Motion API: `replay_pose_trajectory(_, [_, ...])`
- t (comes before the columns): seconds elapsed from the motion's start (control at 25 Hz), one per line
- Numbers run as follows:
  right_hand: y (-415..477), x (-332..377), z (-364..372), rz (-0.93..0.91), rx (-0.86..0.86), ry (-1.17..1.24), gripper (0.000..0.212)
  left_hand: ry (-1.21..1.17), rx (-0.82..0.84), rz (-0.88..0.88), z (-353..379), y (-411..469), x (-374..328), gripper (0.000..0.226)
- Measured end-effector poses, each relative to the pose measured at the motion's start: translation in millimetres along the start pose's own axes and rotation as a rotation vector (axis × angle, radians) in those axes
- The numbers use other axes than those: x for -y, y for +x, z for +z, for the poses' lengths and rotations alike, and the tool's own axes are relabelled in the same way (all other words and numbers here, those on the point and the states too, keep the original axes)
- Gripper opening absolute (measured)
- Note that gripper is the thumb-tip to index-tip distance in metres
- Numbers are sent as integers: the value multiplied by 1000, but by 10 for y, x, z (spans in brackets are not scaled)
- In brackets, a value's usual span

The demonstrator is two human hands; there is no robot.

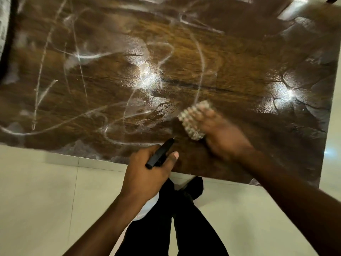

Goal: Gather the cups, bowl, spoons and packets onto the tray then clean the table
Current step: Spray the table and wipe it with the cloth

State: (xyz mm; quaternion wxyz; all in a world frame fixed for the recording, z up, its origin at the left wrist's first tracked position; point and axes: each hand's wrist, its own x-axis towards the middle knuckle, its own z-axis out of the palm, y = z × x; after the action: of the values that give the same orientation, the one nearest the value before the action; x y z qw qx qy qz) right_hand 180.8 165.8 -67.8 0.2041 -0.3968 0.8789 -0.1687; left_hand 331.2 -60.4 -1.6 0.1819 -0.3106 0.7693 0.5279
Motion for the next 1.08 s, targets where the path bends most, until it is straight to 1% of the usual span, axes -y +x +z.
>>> replay_pose_trajectory(0.08, [209, -232, -211, 427, -246, 112, 72, -13, -17, 6, -50, 78, -10, 40])
replay_pose_trajectory(0.12, [314, -177, -208, 596, -356, 154, 72, -14, -20, 4, -78, 118, -22, 40])
replay_pose_trajectory(0.16, [405, -24, -144, 688, -416, 181, 72, -19, -25, 4, -107, 154, -52, 41])
replay_pose_trajectory(0.2, [438, 191, -30, 692, -411, 187, 73, -30, -31, 9, -137, 191, -91, 40])
replay_pose_trajectory(0.24, [418, 437, 121, 594, -355, 175, 74, -44, -36, 18, -168, 230, -141, 39])
replay_pose_trajectory(0.28, [351, 680, 287, 428, -260, 159, 73, -46, -38, 32, -197, 273, -185, 40])
replay_pose_trajectory(0.36, [135, 996, 534, -5, -1, 93, 65, -18, -38, 57, -249, 357, -272, 36])
replay_pose_trajectory(0.4, [57, 960, 555, -236, 89, 11, 62, 3, -34, 68, -272, 403, -315, 33])
replay_pose_trajectory(0.44, [53, 783, 463, -410, 143, -77, 63, 20, -30, 76, -283, 453, -346, 34])
replay_pose_trajectory(0.48, [105, 535, 327, -474, 145, -139, 66, 32, -30, 73, -284, 499, -369, 38])
replay_pose_trajectory(0.52, [178, 283, 186, -419, 104, -170, 69, 36, -31, 61, -286, 538, -387, 43])
replay_pose_trajectory(0.56, [261, 21, 37, -272, 43, -163, 72, 30, -33, 44, -280, 584, -416, 46])
replay_pose_trajectory(0.64, [465, -440, -321, 158, -118, -70, 75, 1, -38, 13, -239, 700, -475, 47])
replay_pose_trajectory(0.68, [578, -581, -455, 349, -210, -14, 75, -9, -35, 6, -224, 750, -522, 44])
replay_pose_trajectory(0.72, [704, -621, -518, 502, -302, 37, 75, -18, -30, 4, -198, 800, -591, 41])
replay_pose_trajectory(0.76, [826, -558, -519, 626, -373, 66, 74, -28, -33, 9, -168, 859, -670, 40])
replay_pose_trajectory(0.8, [918, -424, -455, 710, -397, 82, 73, -28, -43, 17, -137, 925, -752, 40])
replay_pose_trajectory(0.84, [957, -238, -339, 700, -360, 86, 71, -18, -56, 25, -103, 985, -829, 41])
replay_pose_trajectory(0.88, [971, -41, -221, 584, -275, 88, 67, 3, -74, 38, -76, 1056, -905, 42])
replay_pose_trajectory(0.92, [953, 145, -126, 393, -160, 103, 61, 24, -91, 59, -55, 1129, -977, 45])
replay_pose_trajectory(0.96, [900, 296, -67, 157, -39, 97, 53, 38, -107, 80, -42, 1194, -1046, 45])
replay_pose_trajectory(1.0, [851, 296, -28, -98, 5, 32, 46, 44, -120, 93, -38, 1255, -1107, 43])
replay_pose_trajectory(1.04, [864, 125, -69, -296, 1, -51, 45, 42, -129, 98, -36, 1306, -1162, 40])
replay_pose_trajectory(1.08, [923, -103, -179, -365, -3, -113, 49, 35, -137, 103, -36, 1344, -1209, 36])
